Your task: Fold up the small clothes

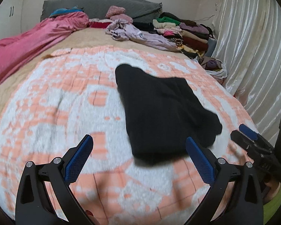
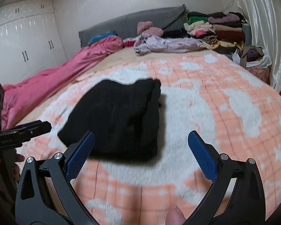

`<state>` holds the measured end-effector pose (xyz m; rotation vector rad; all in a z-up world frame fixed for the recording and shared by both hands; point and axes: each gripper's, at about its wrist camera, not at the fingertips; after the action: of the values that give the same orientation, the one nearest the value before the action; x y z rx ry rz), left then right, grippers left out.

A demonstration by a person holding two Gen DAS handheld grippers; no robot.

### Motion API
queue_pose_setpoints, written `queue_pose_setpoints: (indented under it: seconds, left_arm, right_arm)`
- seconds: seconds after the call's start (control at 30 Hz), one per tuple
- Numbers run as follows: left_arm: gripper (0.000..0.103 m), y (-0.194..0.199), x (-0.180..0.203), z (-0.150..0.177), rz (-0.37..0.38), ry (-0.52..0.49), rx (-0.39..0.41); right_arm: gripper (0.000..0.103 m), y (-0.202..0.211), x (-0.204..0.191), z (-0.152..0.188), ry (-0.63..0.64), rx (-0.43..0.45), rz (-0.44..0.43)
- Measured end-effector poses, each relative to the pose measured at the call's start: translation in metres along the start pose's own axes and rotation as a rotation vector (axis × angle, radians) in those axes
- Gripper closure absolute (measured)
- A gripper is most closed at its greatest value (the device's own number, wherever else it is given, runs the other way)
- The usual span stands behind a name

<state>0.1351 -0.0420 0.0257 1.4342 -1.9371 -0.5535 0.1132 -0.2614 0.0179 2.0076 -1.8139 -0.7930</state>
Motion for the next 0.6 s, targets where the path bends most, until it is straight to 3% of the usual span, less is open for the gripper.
queue_pose_setpoints:
  seconds: [0.27,0.6]
  left_arm:
    - [0.004,-0.002,-0.003,0.024,-0.026,0.020,-0.029]
    - [0.004,0.000,-0.004,0.026,-0.046,0.024,-0.029]
  right_arm:
    - [0.009,0.000,-0.009,0.022,0.017,-0.020,0.043]
    - [0.009,-0.011,-0.003,0.028,-0.007,-0.060,0.054]
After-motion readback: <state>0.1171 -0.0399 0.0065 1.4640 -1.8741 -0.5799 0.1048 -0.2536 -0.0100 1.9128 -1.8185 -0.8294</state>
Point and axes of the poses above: each gripper's, at about its wrist camera, not at the fingertips, and y roughly against the way its jaws point, x to its right, z to its underside, and after that the axes turned 3 degrees about y, right-handed
